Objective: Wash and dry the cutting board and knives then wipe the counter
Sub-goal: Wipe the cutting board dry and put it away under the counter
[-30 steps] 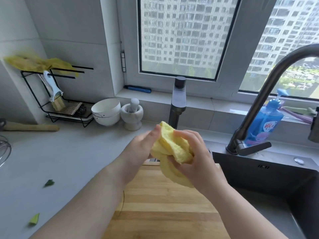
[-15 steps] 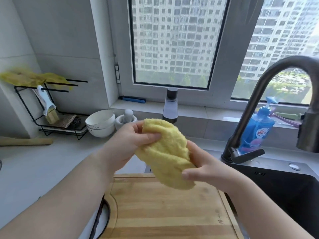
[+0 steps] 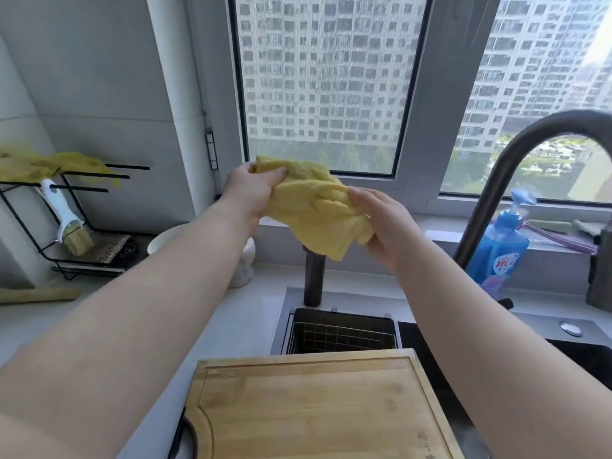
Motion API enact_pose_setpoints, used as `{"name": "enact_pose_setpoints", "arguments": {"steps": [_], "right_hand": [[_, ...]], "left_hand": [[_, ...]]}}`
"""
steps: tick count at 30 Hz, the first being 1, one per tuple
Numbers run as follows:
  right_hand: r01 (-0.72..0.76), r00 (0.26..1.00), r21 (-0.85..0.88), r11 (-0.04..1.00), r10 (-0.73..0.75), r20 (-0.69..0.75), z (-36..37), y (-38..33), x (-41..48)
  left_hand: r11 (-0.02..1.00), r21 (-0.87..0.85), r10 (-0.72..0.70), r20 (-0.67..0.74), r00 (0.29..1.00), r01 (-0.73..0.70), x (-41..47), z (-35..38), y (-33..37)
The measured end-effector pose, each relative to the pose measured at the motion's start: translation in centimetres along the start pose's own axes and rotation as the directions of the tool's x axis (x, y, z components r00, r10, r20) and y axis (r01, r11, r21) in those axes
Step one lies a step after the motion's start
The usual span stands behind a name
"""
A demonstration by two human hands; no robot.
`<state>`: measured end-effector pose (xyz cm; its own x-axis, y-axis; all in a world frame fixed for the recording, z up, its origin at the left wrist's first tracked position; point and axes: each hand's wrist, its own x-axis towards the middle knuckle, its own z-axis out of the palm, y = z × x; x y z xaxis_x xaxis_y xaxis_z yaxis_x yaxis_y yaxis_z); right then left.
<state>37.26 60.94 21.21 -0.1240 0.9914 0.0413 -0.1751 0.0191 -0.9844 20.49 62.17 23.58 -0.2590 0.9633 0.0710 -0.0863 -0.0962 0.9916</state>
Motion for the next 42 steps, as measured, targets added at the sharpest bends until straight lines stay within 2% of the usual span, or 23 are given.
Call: {"name": "enact_pose_setpoints", "arguments": {"steps": [4,7,11,14,16,18,21,23,26,28,31,37,42], "right_hand": [[-0.080,0.994,0.002,0.997,0.080,-0.079,-0.3,1.2,2.2],[-0.093,0.991,0.000,0.996,0.092,-0.099,-0.5,2.3,2.6],[-0.092,0.974,-0.024,0.995,0.085,-0.210,-2.0,2.8,2.4],[-0.076,0.963,-0.199,0.977,0.020,-0.269,-5.4,4.3,0.1],[-0.148,0.954,-0.318,0.937,0.051,-0.294,-8.2,6.7,-2.4],[-0.281,0.928,-0.386,0.879,0.147,-0.342,-10.7,9.7,-5.3],[-0.473,0.864,-0.487,0.735,0.277,-0.421,-13.4,13.9,-9.7],[-0.563,0.816,-0.501,0.657,0.347,-0.462,-14.1,15.7,-12.2],[-0.666,0.740,-0.436,0.605,0.465,-0.487,-13.5,16.6,-14.5],[-0.688,0.722,-0.416,0.595,0.496,-0.483,-13.0,16.8,-15.5],[-0.659,0.750,-0.479,0.580,0.453,-0.482,-12.4,17.0,-16.5],[-0.631,0.773,-0.556,0.541,0.376,-0.510,-11.7,16.7,-17.5],[-0.614,0.776,-0.539,0.576,0.317,-0.545,-10.7,16.7,-17.8]], "left_hand": [[0.984,0.104,-0.142,-0.006,0.990,0.142,1.6,0.1,-2.4],[0.969,0.153,-0.193,-0.006,0.981,0.192,1.6,-0.2,-4.1],[0.981,0.100,-0.158,-0.059,0.986,0.164,0.5,-1.6,-4.4],[0.969,0.225,-0.089,-0.090,0.992,0.107,-2.1,-4.6,-5.4],[0.917,0.379,-0.106,-0.070,0.992,0.124,-4.9,-7.5,-7.7],[0.833,0.515,-0.198,-0.063,0.978,0.202,-8.3,-10.4,-10.7],[0.653,0.673,-0.330,-0.160,0.930,0.348,-12.9,-13.6,-15.0],[0.556,0.719,-0.389,-0.219,0.895,0.418,-14.9,-14.7,-17.4],[0.445,0.789,-0.400,-0.248,0.882,0.423,-16.2,-15.4,-19.7],[0.422,0.815,-0.371,-0.243,0.896,0.396,-16.3,-15.4,-20.5],[0.398,0.837,-0.339,-0.245,0.908,0.375,-16.4,-15.3,-20.7],[0.220,0.935,-0.332,-0.198,0.922,0.279,-16.2,-15.4,-20.6],[0.251,0.937,-0.318,-0.158,0.935,0.244,-16.6,-15.6,-20.4]]}}
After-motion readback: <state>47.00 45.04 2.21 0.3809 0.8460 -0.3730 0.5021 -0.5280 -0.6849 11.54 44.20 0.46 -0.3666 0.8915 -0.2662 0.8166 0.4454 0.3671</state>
